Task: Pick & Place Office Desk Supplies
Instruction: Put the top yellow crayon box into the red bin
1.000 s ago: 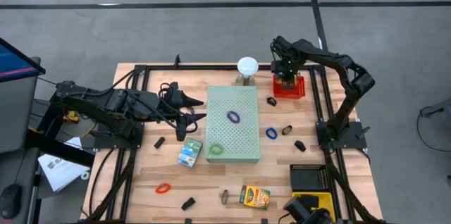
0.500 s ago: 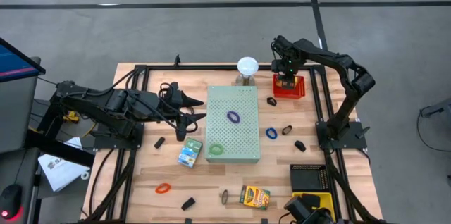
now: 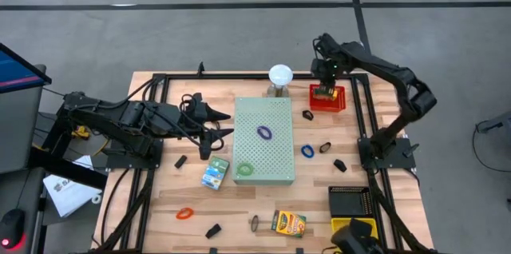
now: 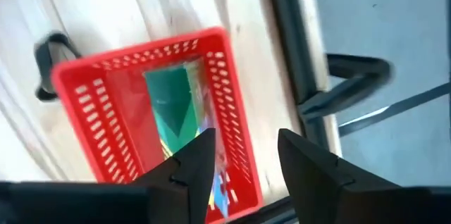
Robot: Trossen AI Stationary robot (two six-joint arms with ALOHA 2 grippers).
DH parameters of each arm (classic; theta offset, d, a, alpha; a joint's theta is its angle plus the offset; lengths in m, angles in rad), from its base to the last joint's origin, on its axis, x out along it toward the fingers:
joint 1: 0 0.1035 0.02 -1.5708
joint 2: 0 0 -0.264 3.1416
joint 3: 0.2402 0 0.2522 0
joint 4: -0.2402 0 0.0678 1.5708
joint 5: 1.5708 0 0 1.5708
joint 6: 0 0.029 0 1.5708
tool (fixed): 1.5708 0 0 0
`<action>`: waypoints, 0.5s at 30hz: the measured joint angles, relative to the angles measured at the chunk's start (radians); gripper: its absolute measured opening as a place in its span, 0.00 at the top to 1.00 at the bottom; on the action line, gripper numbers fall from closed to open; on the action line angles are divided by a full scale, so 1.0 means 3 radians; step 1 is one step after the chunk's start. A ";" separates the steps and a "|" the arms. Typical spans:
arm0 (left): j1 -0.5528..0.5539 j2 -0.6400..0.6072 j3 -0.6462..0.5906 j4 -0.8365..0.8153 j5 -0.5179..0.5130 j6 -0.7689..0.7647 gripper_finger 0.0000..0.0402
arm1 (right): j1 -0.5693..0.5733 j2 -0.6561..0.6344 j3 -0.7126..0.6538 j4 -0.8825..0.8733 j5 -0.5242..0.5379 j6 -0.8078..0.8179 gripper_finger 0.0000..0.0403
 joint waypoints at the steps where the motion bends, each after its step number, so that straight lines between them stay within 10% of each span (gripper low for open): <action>1: 0.0000 0.0000 0.0000 0.0000 0.0000 0.0037 0.51 | 0.0000 -0.0079 0.0000 0.0001 -0.0039 0.0057 0.62; 15: 0.0046 0.0000 0.0000 -0.0025 0.0059 0.0199 0.51 | 0.0316 -0.1004 0.0000 -0.0139 -0.0615 0.1228 0.61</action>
